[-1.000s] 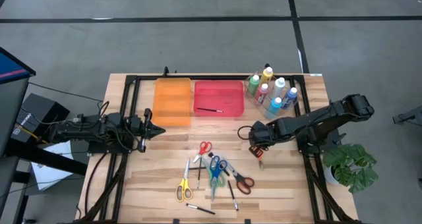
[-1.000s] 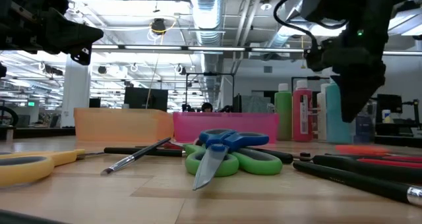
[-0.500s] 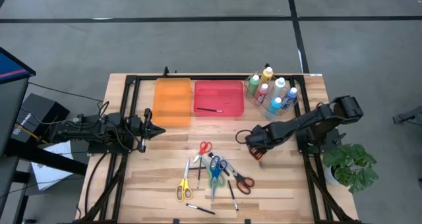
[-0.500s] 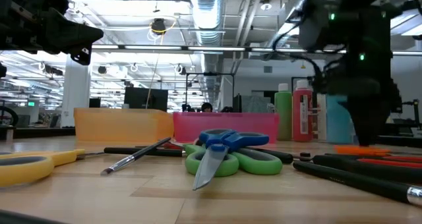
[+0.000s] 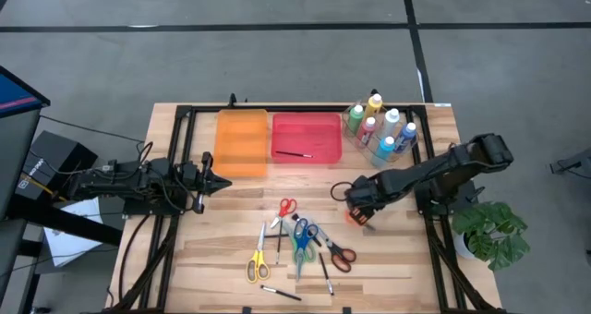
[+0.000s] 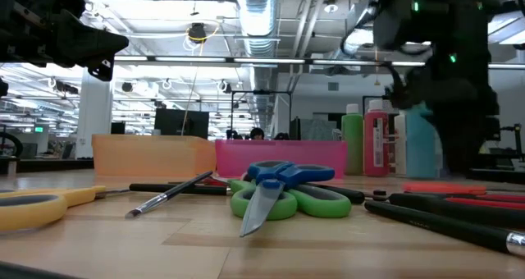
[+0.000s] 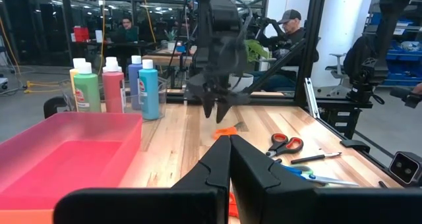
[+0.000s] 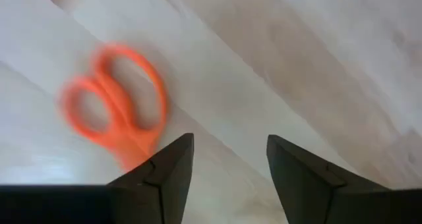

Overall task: Pick & Place Paint Supplies
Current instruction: Put the orange scissors into the orange bin

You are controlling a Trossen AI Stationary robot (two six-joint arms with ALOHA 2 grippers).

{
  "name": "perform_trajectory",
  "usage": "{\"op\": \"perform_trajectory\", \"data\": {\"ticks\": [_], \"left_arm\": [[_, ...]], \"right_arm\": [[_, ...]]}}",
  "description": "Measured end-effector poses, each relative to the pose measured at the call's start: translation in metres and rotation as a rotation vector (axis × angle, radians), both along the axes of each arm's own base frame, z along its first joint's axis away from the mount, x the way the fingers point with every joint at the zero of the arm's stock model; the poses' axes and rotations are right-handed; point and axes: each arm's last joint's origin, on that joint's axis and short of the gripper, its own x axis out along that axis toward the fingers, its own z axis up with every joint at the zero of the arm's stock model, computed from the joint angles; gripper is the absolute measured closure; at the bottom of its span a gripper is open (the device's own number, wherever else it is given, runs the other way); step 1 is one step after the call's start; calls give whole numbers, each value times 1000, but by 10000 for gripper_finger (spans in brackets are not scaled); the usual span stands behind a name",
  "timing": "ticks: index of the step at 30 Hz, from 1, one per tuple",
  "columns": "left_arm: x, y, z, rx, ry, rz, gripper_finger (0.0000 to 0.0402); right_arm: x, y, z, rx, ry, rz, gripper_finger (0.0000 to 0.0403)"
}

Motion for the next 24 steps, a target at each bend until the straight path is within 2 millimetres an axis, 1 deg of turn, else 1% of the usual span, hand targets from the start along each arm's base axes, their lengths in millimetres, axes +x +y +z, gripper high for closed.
{"op": "perform_trajectory", "data": {"ticks": [5, 8, 10, 13, 17, 21, 24], "left_arm": [[0, 0, 0, 0, 0, 0, 399], [0, 0, 0, 0, -5, -1, 399], [0, 0, 1, 0, -8, -3, 399], [0, 0, 1, 0, -9, -4, 399], [0, 0, 1, 0, -11, -4, 399], [0, 0, 1, 0, -12, -4, 399], [0, 0, 1, 0, -11, -3, 399]], "right_arm": [[-1, 0, 19, 10, -133, 8, 219], [5, 1, 19, 15, -177, 56, 218], [11, 2, 12, 14, -186, 97, 218], [20, 5, -4, 33, -159, 175, 218], [27, 7, -24, 54, -88, 254, 219], [31, 6, -32, 63, -62, 289, 224], [31, 3, -33, 61, -58, 321, 253]]}}
